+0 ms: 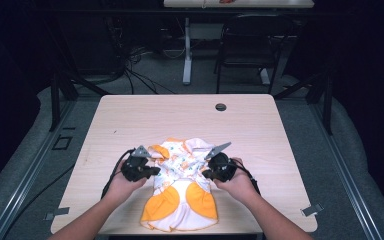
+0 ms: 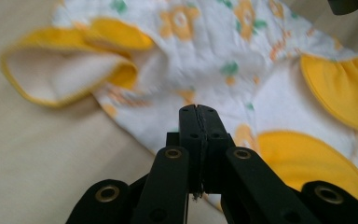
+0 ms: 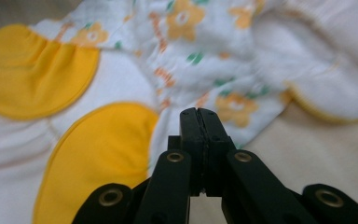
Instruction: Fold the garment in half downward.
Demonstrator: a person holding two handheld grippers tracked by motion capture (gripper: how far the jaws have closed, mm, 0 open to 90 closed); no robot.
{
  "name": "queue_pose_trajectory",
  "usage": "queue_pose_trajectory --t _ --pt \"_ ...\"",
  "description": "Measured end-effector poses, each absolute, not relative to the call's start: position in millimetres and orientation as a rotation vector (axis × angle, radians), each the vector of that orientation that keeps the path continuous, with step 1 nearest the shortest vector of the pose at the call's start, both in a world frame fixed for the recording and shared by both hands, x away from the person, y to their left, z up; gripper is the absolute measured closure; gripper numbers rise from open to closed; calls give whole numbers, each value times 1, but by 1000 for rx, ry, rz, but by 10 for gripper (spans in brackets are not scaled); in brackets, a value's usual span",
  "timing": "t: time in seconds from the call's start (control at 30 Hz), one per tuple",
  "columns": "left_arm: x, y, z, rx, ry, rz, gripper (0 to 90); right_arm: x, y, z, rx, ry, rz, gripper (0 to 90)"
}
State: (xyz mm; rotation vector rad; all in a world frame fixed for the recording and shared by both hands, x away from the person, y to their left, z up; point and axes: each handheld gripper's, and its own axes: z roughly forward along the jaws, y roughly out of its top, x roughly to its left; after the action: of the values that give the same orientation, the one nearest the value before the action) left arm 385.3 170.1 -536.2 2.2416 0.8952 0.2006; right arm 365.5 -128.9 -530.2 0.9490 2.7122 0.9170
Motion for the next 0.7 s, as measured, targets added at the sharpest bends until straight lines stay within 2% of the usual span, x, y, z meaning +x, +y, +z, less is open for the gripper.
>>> queue_pose_trajectory --t 0.13,0.33,0.43,0.53,0.7 --pt "420 165 -527 2202 955 216 900 402 -121 -518 936 2660 902 896" --pt "451 150 -528 2187 983 240 885 447 -110 -515 1015 2586 898 835" --pt "460 145 -536 2201 994 260 836 462 -108 -519 1071 2549 907 817" --pt "466 143 -545 2224 1009 279 796 471 -107 -529 1099 2525 860 733" --pt "472 149 -553 2197 1077 333 671 481 -107 -538 1157 2469 883 690"
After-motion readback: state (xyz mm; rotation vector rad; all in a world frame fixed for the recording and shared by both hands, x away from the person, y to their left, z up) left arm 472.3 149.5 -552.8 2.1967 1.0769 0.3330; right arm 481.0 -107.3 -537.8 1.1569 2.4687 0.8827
